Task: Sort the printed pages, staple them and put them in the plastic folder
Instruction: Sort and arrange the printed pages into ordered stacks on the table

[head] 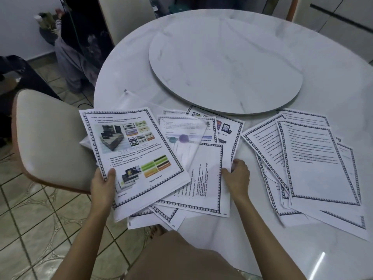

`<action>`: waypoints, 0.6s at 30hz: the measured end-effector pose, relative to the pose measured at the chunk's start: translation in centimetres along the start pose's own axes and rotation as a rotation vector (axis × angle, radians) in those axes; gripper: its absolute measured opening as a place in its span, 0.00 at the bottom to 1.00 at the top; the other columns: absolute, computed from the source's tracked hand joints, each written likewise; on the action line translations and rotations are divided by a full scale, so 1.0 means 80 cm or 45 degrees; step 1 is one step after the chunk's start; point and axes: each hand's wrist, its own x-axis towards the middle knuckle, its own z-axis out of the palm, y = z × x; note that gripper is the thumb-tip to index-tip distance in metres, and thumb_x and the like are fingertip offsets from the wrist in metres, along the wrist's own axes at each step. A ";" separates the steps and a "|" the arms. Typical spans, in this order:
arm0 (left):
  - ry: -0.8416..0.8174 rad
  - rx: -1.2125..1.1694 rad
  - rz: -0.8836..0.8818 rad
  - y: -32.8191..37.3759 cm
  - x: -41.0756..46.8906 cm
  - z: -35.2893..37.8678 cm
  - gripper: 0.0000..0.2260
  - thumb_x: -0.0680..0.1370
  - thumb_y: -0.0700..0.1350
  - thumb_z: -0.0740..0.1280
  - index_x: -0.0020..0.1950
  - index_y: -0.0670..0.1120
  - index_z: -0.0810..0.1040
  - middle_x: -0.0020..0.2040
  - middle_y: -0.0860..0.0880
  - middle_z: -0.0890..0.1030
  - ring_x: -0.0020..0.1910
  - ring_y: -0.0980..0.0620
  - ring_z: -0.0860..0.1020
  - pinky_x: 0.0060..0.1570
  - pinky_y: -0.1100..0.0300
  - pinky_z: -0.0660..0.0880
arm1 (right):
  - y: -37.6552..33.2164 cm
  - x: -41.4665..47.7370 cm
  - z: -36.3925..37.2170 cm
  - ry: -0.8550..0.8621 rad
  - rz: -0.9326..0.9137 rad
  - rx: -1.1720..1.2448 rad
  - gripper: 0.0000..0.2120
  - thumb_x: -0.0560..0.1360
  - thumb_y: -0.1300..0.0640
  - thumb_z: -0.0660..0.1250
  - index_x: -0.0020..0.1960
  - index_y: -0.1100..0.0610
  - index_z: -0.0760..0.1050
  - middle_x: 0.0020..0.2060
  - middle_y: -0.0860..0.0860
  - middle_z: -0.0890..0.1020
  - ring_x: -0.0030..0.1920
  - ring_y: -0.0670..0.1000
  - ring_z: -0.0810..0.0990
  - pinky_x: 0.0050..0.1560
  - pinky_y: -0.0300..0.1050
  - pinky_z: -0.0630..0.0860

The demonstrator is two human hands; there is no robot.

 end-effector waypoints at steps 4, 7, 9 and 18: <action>0.001 -0.006 -0.006 -0.002 -0.003 0.000 0.14 0.80 0.40 0.59 0.64 0.38 0.71 0.62 0.39 0.76 0.60 0.42 0.75 0.60 0.48 0.70 | -0.005 0.007 -0.016 -0.054 0.077 0.212 0.12 0.73 0.63 0.65 0.56 0.63 0.74 0.42 0.53 0.77 0.43 0.51 0.74 0.45 0.39 0.67; -0.004 -0.007 -0.011 -0.004 -0.006 0.003 0.14 0.80 0.39 0.59 0.64 0.38 0.71 0.62 0.39 0.76 0.60 0.42 0.75 0.59 0.49 0.70 | -0.005 0.014 -0.021 -0.072 0.085 0.234 0.10 0.74 0.63 0.65 0.54 0.63 0.76 0.42 0.53 0.77 0.43 0.50 0.74 0.45 0.39 0.69; -0.003 -0.008 -0.012 -0.003 -0.009 0.004 0.14 0.80 0.39 0.59 0.64 0.38 0.71 0.62 0.39 0.76 0.60 0.42 0.75 0.58 0.50 0.70 | -0.001 0.016 -0.023 -0.061 0.074 0.255 0.09 0.74 0.64 0.65 0.53 0.63 0.76 0.43 0.54 0.78 0.44 0.50 0.75 0.47 0.39 0.70; -0.004 -0.042 -0.068 0.000 -0.018 0.012 0.13 0.80 0.40 0.59 0.64 0.39 0.71 0.61 0.39 0.77 0.59 0.40 0.76 0.61 0.43 0.71 | 0.020 0.024 -0.049 -0.018 0.058 0.343 0.06 0.74 0.63 0.66 0.50 0.61 0.77 0.41 0.53 0.79 0.44 0.52 0.77 0.49 0.44 0.74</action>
